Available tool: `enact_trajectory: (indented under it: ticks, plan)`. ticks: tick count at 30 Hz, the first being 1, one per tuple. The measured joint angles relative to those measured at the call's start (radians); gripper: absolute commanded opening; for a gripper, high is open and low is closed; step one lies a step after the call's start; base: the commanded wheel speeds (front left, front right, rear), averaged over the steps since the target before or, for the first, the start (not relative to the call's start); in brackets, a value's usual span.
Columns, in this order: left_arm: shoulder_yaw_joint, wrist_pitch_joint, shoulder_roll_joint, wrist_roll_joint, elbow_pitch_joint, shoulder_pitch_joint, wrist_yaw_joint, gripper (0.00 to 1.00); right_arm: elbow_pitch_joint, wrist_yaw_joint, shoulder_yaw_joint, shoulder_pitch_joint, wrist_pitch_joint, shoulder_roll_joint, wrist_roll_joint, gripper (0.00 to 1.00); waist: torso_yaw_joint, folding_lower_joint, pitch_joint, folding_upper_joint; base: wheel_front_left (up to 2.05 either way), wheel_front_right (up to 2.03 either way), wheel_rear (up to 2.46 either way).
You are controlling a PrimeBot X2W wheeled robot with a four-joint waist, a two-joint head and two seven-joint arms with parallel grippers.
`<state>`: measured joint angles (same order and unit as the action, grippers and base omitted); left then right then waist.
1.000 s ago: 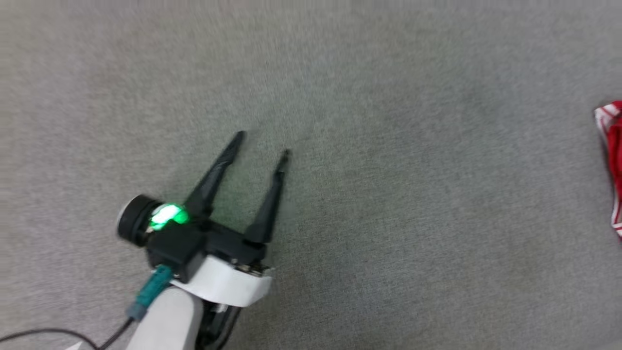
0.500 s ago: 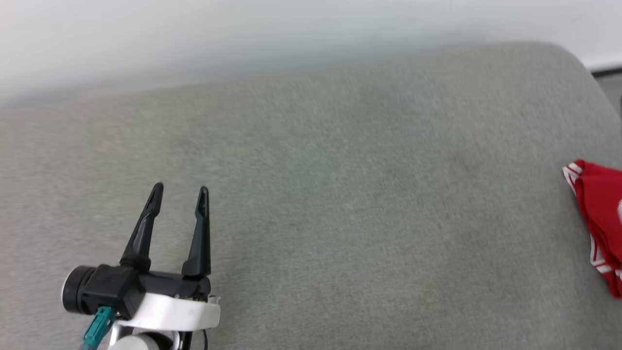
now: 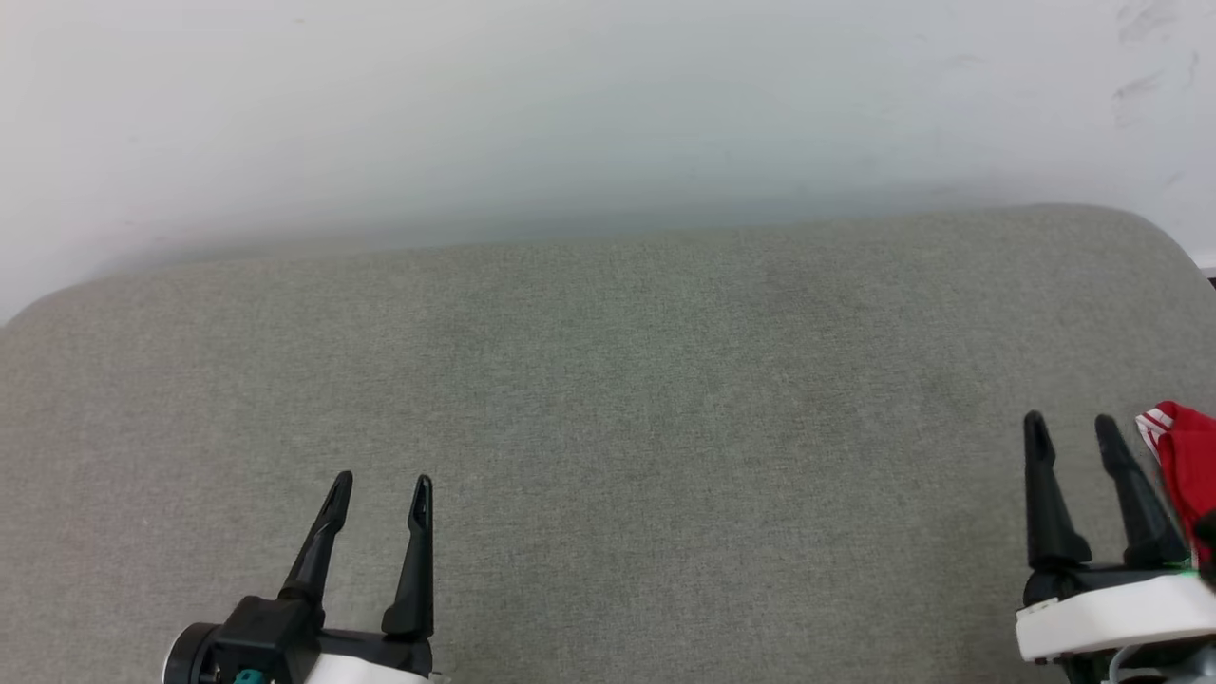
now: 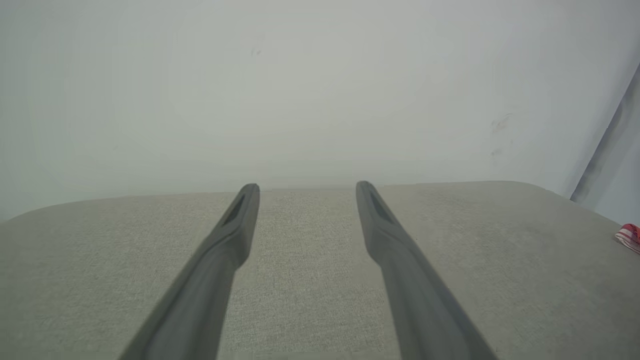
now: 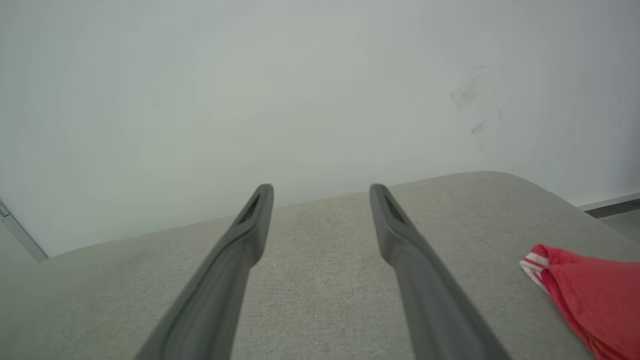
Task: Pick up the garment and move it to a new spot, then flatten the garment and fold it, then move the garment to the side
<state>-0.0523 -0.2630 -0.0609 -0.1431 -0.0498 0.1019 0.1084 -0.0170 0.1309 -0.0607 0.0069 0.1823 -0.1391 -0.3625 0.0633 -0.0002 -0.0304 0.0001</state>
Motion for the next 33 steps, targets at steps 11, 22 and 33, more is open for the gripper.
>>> enact_trajectory:
  ticks: [11, 22, 33]
  plan:
    - [0.013, 0.0, 0.007, 0.017, 0.009, 0.014, -0.003, 1.0, -0.003, 0.0, 0.022, 0.03, 0.02, 0.03, 0.038, 1.0, -0.015, 0.0, 0.013, 0.0, 0.0, 0.0, 0.0]
    - [0.01, 0.0, 0.009, 0.033, 0.023, 0.016, -0.012, 1.0, -0.002, 0.0, 0.033, 0.041, 0.024, 0.04, 0.057, 1.0, -0.016, 0.0001, 0.012, 0.0, 0.0, 0.0, 0.0]
    - [0.003, 0.006, 0.009, -0.007, 0.062, 0.025, -0.012, 0.0, -0.042, 0.0, 0.038, 0.058, 0.019, 0.046, 0.042, 0.0, -0.02, 0.0002, 0.007, 0.0, 0.0, 0.0, 0.0]
